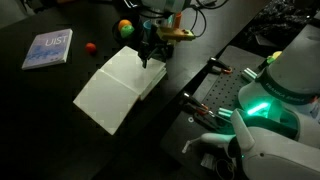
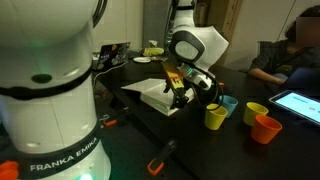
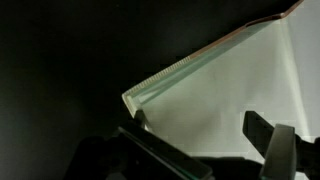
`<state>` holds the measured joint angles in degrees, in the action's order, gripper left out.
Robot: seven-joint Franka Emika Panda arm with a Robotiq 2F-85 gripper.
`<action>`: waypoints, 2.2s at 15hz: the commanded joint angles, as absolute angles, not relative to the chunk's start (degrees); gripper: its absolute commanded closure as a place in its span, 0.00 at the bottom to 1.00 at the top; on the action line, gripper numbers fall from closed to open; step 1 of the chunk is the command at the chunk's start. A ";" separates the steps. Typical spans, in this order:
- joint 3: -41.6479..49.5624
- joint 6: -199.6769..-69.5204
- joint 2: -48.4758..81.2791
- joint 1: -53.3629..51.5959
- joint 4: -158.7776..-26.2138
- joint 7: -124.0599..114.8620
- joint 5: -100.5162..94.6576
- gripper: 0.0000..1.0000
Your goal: Open the white and orange book then flip some pages.
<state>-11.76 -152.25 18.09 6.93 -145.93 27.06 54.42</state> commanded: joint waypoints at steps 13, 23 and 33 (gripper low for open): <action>-9.75 -135.91 15.00 3.60 -144.47 27.06 59.57 0.00; -9.47 -137.11 10.00 -0.86 -145.09 29.23 57.44 0.00; -11.37 -155.71 9.20 -5.93 -148.72 30.58 44.66 0.00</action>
<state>-10.26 -150.91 10.68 -4.70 -147.96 30.53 47.07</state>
